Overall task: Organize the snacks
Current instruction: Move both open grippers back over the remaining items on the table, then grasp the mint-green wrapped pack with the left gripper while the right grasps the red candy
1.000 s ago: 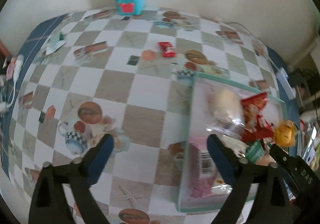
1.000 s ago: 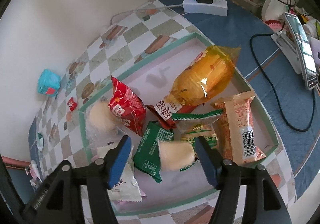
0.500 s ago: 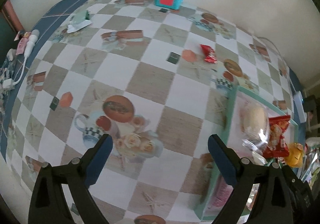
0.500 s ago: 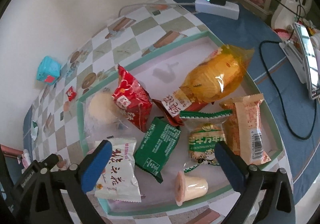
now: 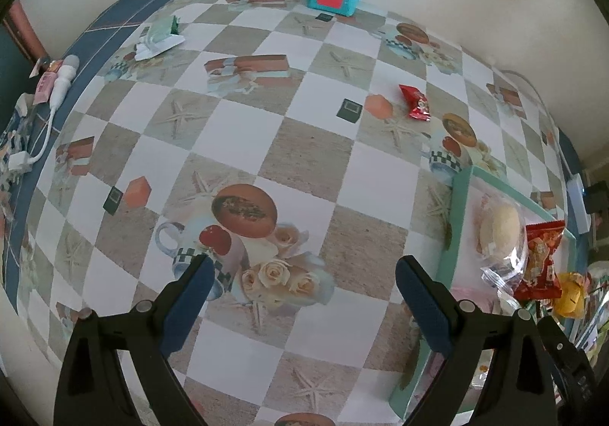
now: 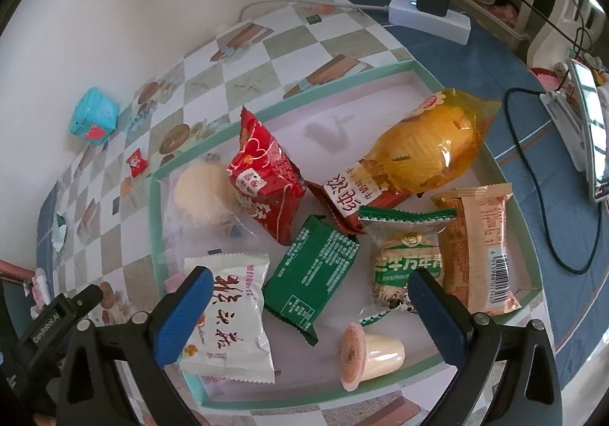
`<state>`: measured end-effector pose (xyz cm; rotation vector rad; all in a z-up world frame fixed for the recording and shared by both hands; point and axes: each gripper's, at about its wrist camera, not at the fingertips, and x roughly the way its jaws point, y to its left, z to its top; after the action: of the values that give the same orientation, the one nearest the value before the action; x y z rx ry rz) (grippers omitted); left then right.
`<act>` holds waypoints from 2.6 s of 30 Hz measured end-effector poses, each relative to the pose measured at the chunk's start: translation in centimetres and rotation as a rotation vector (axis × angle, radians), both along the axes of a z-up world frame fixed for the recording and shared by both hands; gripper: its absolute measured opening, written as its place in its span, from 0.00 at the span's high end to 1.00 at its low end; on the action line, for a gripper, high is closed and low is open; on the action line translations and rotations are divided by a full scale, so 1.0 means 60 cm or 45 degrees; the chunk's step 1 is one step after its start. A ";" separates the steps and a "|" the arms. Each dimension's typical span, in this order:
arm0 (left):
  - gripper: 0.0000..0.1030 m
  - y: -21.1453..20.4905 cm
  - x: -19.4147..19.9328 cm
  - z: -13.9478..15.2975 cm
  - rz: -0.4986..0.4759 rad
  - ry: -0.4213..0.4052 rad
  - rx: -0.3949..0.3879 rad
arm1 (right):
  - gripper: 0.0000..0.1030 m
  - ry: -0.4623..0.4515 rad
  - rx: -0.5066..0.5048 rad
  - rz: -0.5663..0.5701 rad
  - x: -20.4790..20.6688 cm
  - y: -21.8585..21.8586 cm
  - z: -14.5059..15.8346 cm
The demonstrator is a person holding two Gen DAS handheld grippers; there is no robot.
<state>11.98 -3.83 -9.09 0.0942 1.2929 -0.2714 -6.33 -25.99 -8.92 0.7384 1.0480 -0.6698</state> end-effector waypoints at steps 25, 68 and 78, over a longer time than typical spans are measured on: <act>0.07 0.143 0.074 0.037 0.119 -0.142 0.153 | 0.00 -0.114 -0.167 0.348 0.111 0.149 0.045; 0.07 0.261 0.277 0.036 0.069 -0.262 0.113 | 0.00 -0.007 -0.119 0.535 0.377 0.116 0.027; 0.07 0.287 0.368 0.048 0.098 -0.135 -0.073 | 0.22 0.077 -0.135 0.571 0.434 0.078 0.009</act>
<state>34.08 13.41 -6.18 0.0098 1.1800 -0.2347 19.70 -21.32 -8.40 0.3721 1.1749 -0.3582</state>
